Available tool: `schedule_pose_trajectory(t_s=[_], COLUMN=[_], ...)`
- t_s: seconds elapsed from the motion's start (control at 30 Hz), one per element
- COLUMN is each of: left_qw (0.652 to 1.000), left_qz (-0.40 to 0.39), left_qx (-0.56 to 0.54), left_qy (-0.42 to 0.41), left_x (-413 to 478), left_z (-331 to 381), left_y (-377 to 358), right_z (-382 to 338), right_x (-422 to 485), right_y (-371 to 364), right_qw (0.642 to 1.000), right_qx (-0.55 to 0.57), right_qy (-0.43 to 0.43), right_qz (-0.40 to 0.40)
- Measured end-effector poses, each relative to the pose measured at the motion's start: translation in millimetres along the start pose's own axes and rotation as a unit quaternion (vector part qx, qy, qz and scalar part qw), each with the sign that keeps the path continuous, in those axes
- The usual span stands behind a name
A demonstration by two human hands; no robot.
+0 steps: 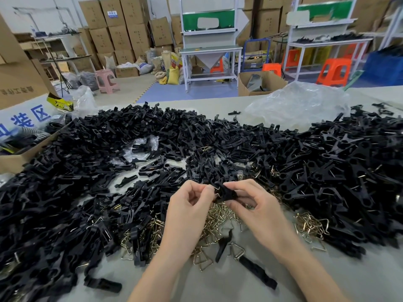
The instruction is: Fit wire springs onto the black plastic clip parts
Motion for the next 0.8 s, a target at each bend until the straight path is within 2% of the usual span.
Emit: schedule_pose_trajectory(t_s=[0.3,0.53,0.8], left_qw=[1.000,0.995,0.998], left_qz=[-0.003,0.000,0.020], left_qx=[0.016,0.076,0.043], left_qy=[-0.002,-0.061,-0.052], left_x=[-2,-11,-12], left_z=[2,11,13], left_y=[-3,-7,-7], right_z=[-5,-4,-5], right_x=[-2,-4,-4], right_y=[0,2,-1], right_qw=[0.998,0.995,0.994], right_qx=[-0.061,-0.088,-0.092], right_qy=[0.033,0.051,0.063], right_qz=[-0.002,-0.001,0.000])
Point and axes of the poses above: each hand's wrist, its own x-axis towards the middle knuckle, its own y-axis out of the back of the hand, z = x × y, the point moved 8 cm from there along x, towards the middle knuckle, and after that the axes turned 9 degrees about z, right-handed, at the moved point
